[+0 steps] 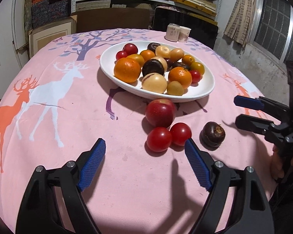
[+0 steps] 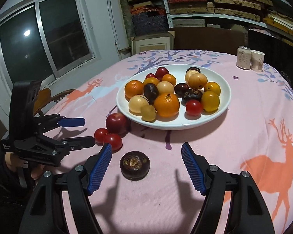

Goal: Organize fruits
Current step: 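Grasp the dark purple mangosteen with the right tool while the left tool grasps a red tomato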

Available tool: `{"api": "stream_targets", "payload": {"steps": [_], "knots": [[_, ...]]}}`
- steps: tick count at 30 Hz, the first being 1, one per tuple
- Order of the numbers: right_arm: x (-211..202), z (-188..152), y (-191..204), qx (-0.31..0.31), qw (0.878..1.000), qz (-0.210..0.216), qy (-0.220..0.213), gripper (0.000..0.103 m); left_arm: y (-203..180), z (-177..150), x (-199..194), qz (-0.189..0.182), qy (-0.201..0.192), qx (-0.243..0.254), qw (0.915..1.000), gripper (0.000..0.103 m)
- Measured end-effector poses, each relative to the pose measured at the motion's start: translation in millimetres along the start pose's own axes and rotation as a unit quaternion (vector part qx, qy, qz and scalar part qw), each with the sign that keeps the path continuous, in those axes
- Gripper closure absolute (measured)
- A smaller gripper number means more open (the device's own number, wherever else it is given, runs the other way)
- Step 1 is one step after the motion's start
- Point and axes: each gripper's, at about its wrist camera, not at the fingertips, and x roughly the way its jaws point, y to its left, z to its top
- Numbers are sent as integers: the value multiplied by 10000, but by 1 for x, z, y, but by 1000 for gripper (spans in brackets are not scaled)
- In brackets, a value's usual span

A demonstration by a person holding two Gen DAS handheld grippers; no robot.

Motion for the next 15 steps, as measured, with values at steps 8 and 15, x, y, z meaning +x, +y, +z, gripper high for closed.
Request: {"api": "stream_targets", "payload": {"steps": [8, 15], "knots": [[12, -6, 8, 45, 9975, -640, 304, 29, 3, -2, 0, 38, 31, -50, 10000, 22], [24, -5, 10, -43, 9948, -832, 592, 29, 3, -2, 0, 40, 37, -61, 10000, 22]]}}
